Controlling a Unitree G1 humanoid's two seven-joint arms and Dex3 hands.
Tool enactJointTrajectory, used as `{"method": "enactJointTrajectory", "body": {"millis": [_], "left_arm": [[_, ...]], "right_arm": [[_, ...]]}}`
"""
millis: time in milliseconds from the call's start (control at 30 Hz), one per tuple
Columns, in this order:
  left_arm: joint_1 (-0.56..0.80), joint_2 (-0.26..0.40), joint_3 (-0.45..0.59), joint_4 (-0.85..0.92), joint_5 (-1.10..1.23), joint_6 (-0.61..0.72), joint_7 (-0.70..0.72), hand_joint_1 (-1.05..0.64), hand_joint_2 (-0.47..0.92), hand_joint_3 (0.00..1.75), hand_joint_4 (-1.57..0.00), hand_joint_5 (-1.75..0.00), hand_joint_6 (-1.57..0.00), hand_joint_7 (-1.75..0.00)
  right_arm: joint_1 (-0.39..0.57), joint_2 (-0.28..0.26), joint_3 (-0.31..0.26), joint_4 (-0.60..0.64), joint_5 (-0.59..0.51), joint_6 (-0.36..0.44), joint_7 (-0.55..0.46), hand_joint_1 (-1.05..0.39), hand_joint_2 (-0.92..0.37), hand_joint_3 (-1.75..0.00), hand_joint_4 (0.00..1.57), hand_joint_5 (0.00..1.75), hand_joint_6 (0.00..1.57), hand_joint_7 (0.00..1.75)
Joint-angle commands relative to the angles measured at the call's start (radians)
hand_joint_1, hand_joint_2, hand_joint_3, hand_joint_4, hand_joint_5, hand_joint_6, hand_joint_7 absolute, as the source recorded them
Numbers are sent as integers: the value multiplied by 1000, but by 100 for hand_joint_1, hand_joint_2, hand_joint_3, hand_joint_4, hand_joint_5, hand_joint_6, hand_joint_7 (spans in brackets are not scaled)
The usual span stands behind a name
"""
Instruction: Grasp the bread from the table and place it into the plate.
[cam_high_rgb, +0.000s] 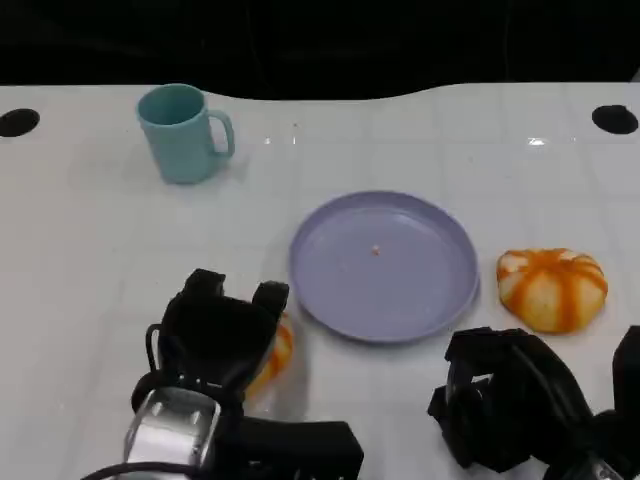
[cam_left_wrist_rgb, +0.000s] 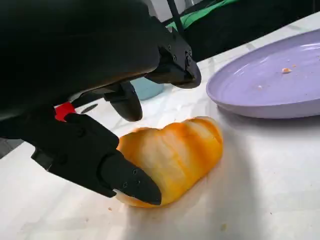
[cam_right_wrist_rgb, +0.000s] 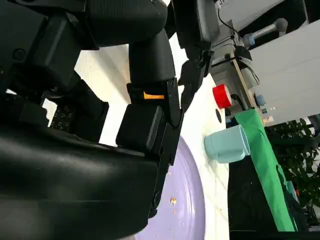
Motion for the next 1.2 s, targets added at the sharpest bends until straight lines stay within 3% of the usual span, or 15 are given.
{"method": "enactJointTrajectory", "body": {"millis": [33, 400, 533, 700, 867, 933, 1067, 1200], "left_arm": [[-22, -14, -1, 42, -38, 34, -13, -37, 64, 2, -24, -94, -29, -5], [-61, -31, -30, 112, -91, 85, -37, -40, 62, 0, -23, -94, -30, -4], [-74, -27, -44, 147, -100, 95, -40, -44, 63, 1, -34, -99, -32, -5], [-90, -23, -65, 190, -103, 109, -33, -53, 65, 1, -37, -94, -35, -5], [-108, -23, -83, 258, -113, 111, 20, -51, 71, 2, -57, -94, -49, -8], [-117, -24, -89, 290, -116, 113, 47, -46, 79, 5, -70, -116, -58, -8], [-137, -14, -99, 332, -135, 102, 78, -38, 90, 11, -92, -140, -78, -10], [-146, 2, -116, 356, -126, 97, 135, -39, 91, 16, -109, -135, -103, -8]], "right_arm": [[-3, -13, -12, 3, 8, -7, 4, -105, -7, -140, 150, 141, 157, 99], [2, -15, -9, -3, 4, -12, 5, -105, -8, -140, 150, 142, 157, 101], [2, -13, -11, -5, 7, -5, 1, -105, -7, -140, 150, 141, 157, 99], [3, -13, -12, -5, 10, -5, 6, -105, -7, -140, 150, 141, 157, 99], [4, -14, -12, -8, 8, -1, 2, -105, -8, -140, 150, 141, 157, 100], [4, -13, -13, -6, 10, -3, 5, -105, -7, -140, 150, 141, 157, 100], [3, -15, -11, -4, 3, -9, 2, -105, -8, -140, 150, 141, 157, 100], [3, -16, -12, -6, 6, -3, 3, -105, -8, -140, 150, 141, 157, 100]]}}
